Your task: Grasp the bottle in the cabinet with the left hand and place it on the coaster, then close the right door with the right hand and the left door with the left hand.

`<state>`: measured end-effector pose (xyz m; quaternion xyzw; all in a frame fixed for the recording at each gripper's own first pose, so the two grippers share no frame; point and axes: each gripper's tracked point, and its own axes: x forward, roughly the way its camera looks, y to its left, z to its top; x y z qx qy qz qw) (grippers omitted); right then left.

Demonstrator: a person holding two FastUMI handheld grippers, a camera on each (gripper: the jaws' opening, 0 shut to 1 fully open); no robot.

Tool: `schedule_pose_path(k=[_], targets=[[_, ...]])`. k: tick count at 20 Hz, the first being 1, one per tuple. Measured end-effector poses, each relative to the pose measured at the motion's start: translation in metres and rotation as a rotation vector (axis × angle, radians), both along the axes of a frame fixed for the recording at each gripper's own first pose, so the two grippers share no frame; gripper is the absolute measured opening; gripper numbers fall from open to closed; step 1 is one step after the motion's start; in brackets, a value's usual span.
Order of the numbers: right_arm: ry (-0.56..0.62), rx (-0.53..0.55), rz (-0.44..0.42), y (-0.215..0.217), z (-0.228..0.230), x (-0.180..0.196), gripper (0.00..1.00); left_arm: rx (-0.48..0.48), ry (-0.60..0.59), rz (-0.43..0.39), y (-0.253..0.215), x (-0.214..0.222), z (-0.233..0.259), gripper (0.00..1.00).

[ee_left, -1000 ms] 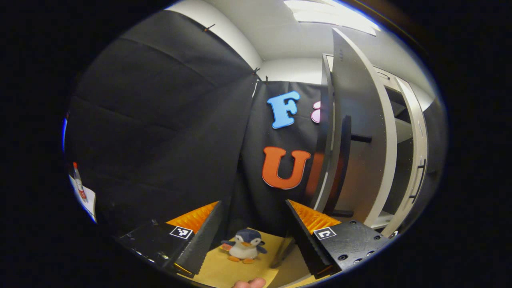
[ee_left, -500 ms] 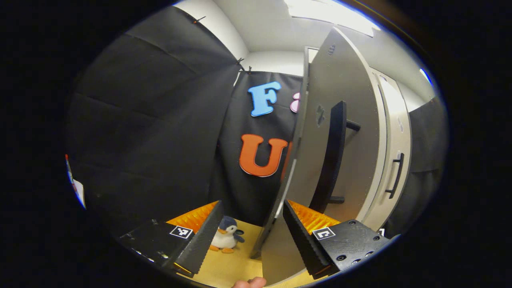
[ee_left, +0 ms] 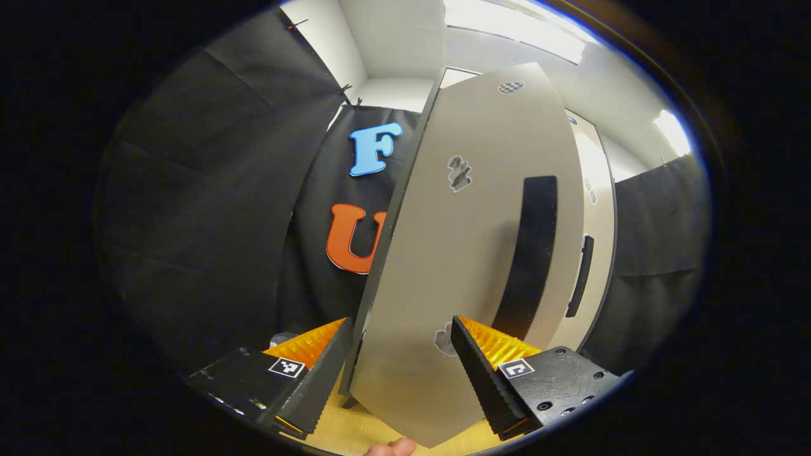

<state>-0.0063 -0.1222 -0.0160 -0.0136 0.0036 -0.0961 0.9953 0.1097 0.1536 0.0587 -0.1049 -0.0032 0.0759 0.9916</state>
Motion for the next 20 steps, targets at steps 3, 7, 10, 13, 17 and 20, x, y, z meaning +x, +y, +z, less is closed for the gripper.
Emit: schedule_pose_path(k=[3,7,10,13,17,20], targets=[[0.007,-0.003,-0.014,-0.003,-0.001,-0.006,0.99,-0.003,0.003,0.004,-0.002,-0.004,0.002,1.0],[0.012,0.013,0.025,0.012,0.0,0.0,0.99,0.069,-0.004,0.002,-0.011,-0.028,0.012,1.0],[0.018,-0.002,0.059,0.026,-0.002,0.005,0.99,0.103,-0.008,-0.043,-0.037,-0.051,0.005,1.0],[0.014,0.004,0.096,0.039,0.002,0.009,0.99,0.106,-0.007,-0.039,-0.06,-0.077,-0.021,0.95],[0.02,0.009,0.117,0.049,0.001,0.009,0.99,0.106,0.007,-0.005,-0.09,-0.117,-0.058,0.95],[0.027,0.021,0.135,0.061,-0.003,0.009,0.99,0.108,0.018,0.009,-0.109,-0.139,-0.076,0.95]])
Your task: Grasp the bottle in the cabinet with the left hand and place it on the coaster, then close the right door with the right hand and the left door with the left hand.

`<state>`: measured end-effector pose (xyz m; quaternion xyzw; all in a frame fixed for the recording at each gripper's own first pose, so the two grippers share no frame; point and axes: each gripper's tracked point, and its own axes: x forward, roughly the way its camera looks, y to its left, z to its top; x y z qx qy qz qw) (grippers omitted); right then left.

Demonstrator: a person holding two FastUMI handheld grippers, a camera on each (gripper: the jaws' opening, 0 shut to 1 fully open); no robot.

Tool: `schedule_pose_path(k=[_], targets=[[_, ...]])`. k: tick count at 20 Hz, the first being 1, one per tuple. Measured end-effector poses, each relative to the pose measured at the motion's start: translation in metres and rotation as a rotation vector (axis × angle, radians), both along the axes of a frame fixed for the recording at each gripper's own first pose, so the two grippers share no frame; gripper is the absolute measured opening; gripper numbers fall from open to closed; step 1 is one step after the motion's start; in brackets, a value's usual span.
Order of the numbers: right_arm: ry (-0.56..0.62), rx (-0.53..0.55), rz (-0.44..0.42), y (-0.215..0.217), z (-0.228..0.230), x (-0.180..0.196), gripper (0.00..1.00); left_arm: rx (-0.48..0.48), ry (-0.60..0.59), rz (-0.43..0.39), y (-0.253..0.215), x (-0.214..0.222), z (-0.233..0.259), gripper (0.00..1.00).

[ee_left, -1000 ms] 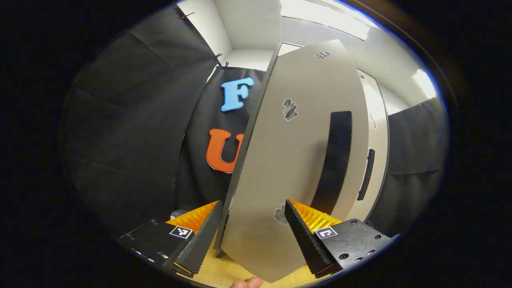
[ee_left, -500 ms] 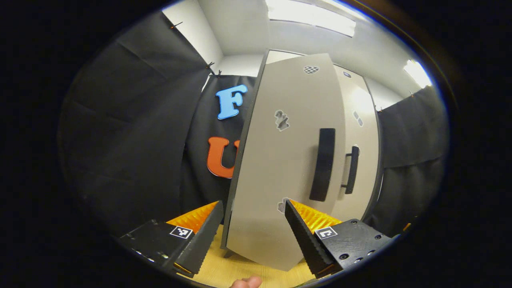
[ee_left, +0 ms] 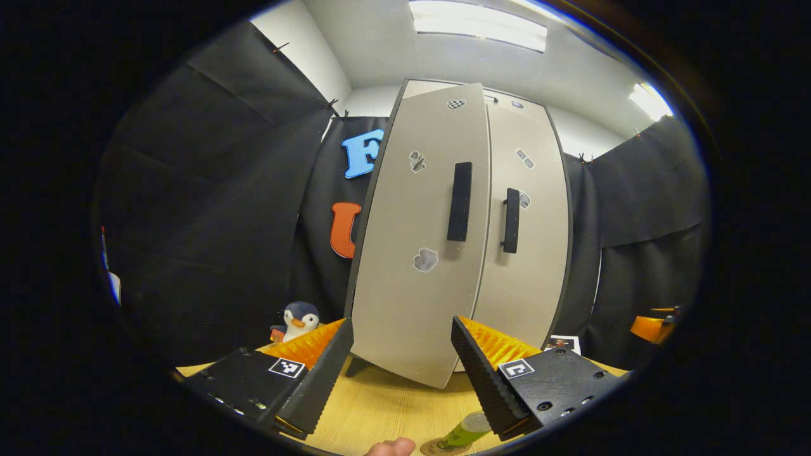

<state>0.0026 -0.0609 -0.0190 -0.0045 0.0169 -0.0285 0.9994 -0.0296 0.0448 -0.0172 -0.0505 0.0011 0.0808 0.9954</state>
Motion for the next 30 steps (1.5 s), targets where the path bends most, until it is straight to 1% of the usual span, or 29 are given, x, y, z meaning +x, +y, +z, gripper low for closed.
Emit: schedule_pose_path(k=[2,5,6,7,8,9,10,12,13,14,15,16,21,23,24,25,26,27,28,29,30], targets=[[0.014,-0.002,0.01,0.007,-0.004,-0.002,0.99,-0.003,-0.005,-0.018,-0.016,-0.01,-0.005,0.95],[0.022,-0.006,0.018,0.013,-0.01,-0.006,0.99,0.024,-0.008,-0.009,-0.022,-0.014,-0.009,0.95],[0.026,-0.003,0.021,0.015,-0.01,-0.006,0.99,0.024,-0.007,-0.014,-0.024,-0.015,-0.011,0.99],[0.032,0.002,0.025,0.016,-0.011,-0.007,0.99,0.022,-0.004,-0.015,-0.026,-0.014,-0.012,0.99],[0.033,0.008,0.027,0.017,-0.011,-0.008,1.0,0.02,-0.001,-0.015,-0.025,-0.013,-0.013,0.99],[0.034,0.016,0.024,0.017,-0.012,-0.008,0.99,0.02,0.007,-0.014,-0.025,-0.014,-0.015,0.95],[0.033,0.029,0.02,0.017,-0.012,-0.01,1.0,0.023,0.017,-0.007,-0.023,-0.013,-0.018,0.95],[0.028,0.042,0.015,0.018,-0.012,-0.015,0.99,0.027,0.026,0.009,-0.021,-0.013,-0.022,0.95],[0.028,0.042,0.014,0.019,-0.01,-0.015,0.94,0.016,0.029,0.011,-0.021,-0.012,-0.024,0.95],[0.025,0.041,0.015,0.019,-0.009,-0.015,0.99,0.004,0.029,0.011,-0.021,-0.013,-0.024,0.95],[0.022,0.036,0.015,0.019,-0.007,-0.015,0.99,-0.002,0.028,0.012,-0.021,-0.013,-0.023,1.0],[0.02,0.032,0.014,0.019,-0.006,-0.015,0.99,0.001,0.027,0.017,-0.021,-0.013,-0.023,0.95],[0.021,0.036,0.024,0.021,-0.006,-0.014,0.99,0.053,0.016,0.048,-0.017,-0.014,-0.022,0.95],[0.022,0.026,0.032,0.023,-0.004,-0.013,0.99,0.039,0.019,0.047,-0.019,-0.015,-0.023,0.95],[0.018,0.024,0.036,0.024,-0.002,-0.012,0.94,0.03,0.019,0.045,-0.019,-0.016,-0.022,0.95],[0.014,0.025,0.039,0.025,0.0,-0.012,0.94,0.025,0.023,0.046,-0.019,-0.016,-0.023,0.95],[0.012,0.027,0.041,0.026,0.0,-0.012,0.99,0.024,0.027,0.051,-0.019,-0.016,-0.023,0.95],[0.012,0.029,0.043,0.027,-0.001,-0.013,0.99,0.025,0.028,0.055,-0.019,-0.016,-0.023,1.0],[0.016,0.03,0.045,0.027,-0.001,-0.013,0.99,0.025,0.027,0.057,-0.018,-0.016,-0.023,0.95],[0.024,0.029,0.047,0.027,-0.003,-0.012,0.99,0.024,0.028,0.057,-0.019,-0.017,-0.023,1.0],[0.029,0.029,0.049,0.027,-0.005,-0.012,0.99,0.028,0.029,0.057,-0.019,-0.018,-0.022,0.95]])
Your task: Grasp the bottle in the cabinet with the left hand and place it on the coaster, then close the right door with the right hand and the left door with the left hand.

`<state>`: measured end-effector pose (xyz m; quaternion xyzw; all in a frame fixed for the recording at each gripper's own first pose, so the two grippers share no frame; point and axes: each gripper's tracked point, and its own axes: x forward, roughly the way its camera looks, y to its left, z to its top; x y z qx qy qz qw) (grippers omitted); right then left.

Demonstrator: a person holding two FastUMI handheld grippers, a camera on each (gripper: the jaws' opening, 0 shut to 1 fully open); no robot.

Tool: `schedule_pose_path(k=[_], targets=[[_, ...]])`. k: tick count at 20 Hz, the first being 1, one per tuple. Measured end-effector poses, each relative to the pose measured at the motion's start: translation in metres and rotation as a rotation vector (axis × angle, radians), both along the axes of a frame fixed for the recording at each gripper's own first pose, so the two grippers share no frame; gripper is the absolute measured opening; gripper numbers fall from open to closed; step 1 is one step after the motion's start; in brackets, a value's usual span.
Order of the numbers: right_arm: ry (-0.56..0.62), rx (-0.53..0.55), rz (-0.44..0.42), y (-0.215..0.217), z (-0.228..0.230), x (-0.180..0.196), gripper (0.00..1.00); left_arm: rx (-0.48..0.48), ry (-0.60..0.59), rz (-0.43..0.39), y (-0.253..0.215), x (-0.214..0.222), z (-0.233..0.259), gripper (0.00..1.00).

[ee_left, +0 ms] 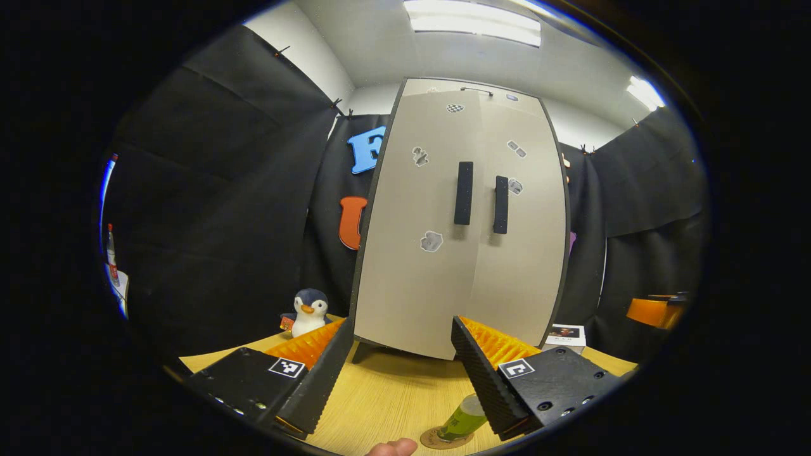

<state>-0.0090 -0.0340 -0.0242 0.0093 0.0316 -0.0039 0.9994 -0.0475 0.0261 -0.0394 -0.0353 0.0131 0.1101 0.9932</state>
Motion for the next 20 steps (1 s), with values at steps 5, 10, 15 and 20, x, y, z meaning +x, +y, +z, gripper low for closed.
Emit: schedule_pose_path(k=[5,10,15,20], targets=[[0.0,0.01,-0.001,0.0008,-0.0001,-0.0018,0.99,0.015,0.001,-0.026,-0.0015,-0.0023,0.0019,0.95],[0.005,0.005,-0.004,0.0007,-0.0011,-0.0035,0.99,0.018,-0.001,-0.05,-0.004,-0.003,0.002,0.9],[0.009,0.008,-0.002,0.0008,-0.0015,-0.0041,0.99,0.016,-0.001,-0.066,-0.0041,-0.0029,0.0022,0.95],[0.012,0.016,-0.005,0.0025,-0.0047,-0.0048,0.99,0.022,0.001,-0.085,-0.006,-0.0042,0.0018,0.95]])
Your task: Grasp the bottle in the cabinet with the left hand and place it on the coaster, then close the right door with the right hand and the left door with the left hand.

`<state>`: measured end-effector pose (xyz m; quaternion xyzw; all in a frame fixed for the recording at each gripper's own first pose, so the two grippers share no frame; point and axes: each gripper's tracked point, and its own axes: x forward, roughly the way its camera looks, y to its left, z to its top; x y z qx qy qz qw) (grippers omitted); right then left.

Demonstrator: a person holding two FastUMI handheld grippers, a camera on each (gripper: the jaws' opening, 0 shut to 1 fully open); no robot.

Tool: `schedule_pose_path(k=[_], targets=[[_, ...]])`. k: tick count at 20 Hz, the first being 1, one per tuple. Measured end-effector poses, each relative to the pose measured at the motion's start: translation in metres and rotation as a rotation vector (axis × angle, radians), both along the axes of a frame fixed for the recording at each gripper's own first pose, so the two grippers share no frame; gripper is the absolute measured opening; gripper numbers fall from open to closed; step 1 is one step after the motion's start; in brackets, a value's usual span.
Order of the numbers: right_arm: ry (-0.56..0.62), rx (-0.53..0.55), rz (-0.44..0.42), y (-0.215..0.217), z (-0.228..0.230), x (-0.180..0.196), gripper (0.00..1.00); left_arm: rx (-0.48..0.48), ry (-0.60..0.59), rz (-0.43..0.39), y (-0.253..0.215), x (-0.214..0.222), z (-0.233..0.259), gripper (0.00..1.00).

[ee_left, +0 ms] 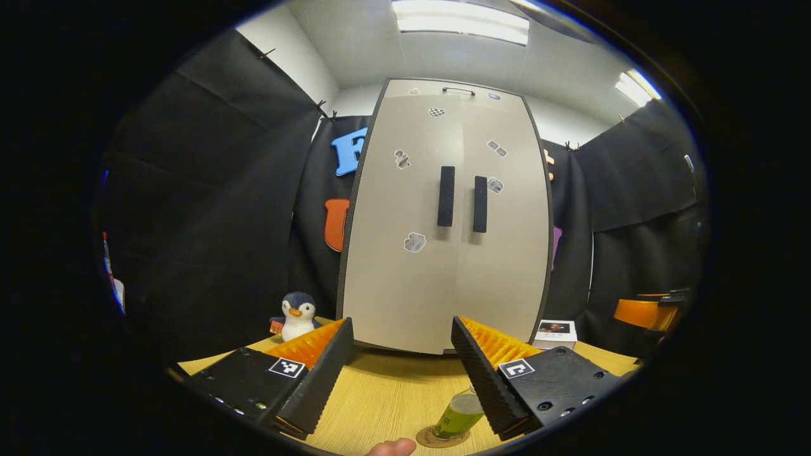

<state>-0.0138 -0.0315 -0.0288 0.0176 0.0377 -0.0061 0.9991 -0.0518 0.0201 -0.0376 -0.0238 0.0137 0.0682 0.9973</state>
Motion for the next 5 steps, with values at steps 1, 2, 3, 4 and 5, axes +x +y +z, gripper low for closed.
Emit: schedule_pose_path(k=[1,2,3,4,5], targets=[[0.003,0.002,0.0,0.0006,-0.0013,-0.0002,0.99,-0.002,0.001,-0.002,-0.0001,0.0003,-0.0006,0.95],[0.005,0.004,0.0,0.0007,-0.0016,0.0,0.99,-0.003,0.001,-0.007,-0.0019,-0.0006,-0.0019,0.95],[0.004,0.006,-0.001,0.0011,-0.0015,-0.0007,0.99,-0.002,0.0,-0.009,-0.0014,0.0011,-0.001,0.95],[0.005,0.006,0.0,0.001,-0.0007,-0.0011,0.99,0.0,0.003,-0.008,-0.0007,0.0,-0.0019,0.95],[0.005,0.004,-0.002,0.0013,-0.002,-0.0017,0.94,0.001,0.009,-0.008,-0.0003,0.0003,-0.0034,0.95]])
